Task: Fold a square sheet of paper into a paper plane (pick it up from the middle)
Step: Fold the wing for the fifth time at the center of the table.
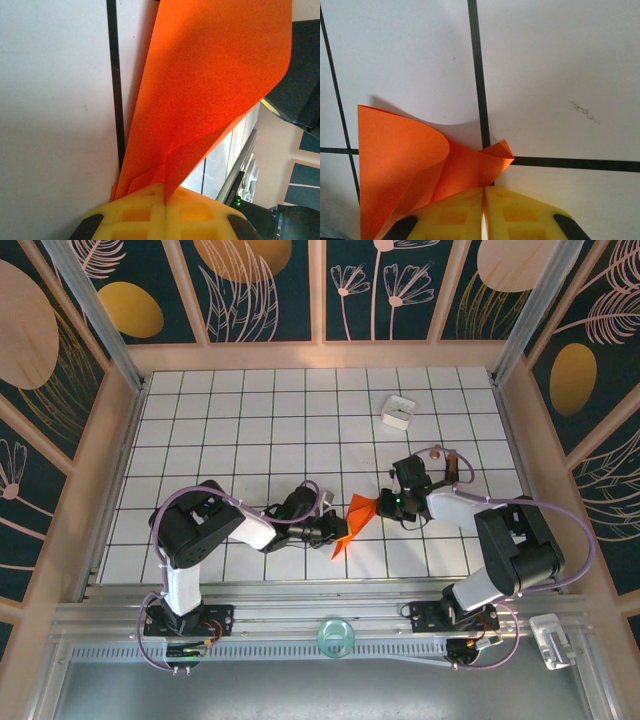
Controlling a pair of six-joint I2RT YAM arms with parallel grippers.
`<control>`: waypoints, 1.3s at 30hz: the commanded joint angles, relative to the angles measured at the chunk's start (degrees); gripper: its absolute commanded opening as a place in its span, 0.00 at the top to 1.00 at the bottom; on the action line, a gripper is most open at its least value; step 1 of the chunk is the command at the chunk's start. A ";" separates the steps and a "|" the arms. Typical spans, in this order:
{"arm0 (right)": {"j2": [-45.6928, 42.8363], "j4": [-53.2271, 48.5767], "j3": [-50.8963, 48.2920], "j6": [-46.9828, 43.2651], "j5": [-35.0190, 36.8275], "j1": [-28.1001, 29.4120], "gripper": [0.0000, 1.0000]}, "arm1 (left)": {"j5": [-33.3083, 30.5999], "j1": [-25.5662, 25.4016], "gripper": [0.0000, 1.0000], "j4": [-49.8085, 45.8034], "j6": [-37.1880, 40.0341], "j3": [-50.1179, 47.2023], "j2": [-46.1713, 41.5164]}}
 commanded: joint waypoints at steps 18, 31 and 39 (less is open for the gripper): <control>-13.23 -3.29 -0.72 -2.94 -3.18 -0.28 0.84 | 0.26 0.56 1.00 -2.87 -1.35 1.34 2.32; -6.71 10.15 -1.71 3.49 -13.60 5.75 0.93 | 0.72 0.54 1.00 -3.31 -1.54 1.69 2.76; -1.80 11.76 -2.14 2.59 -12.13 5.63 0.95 | 0.82 0.53 1.00 -3.49 -1.56 1.51 2.91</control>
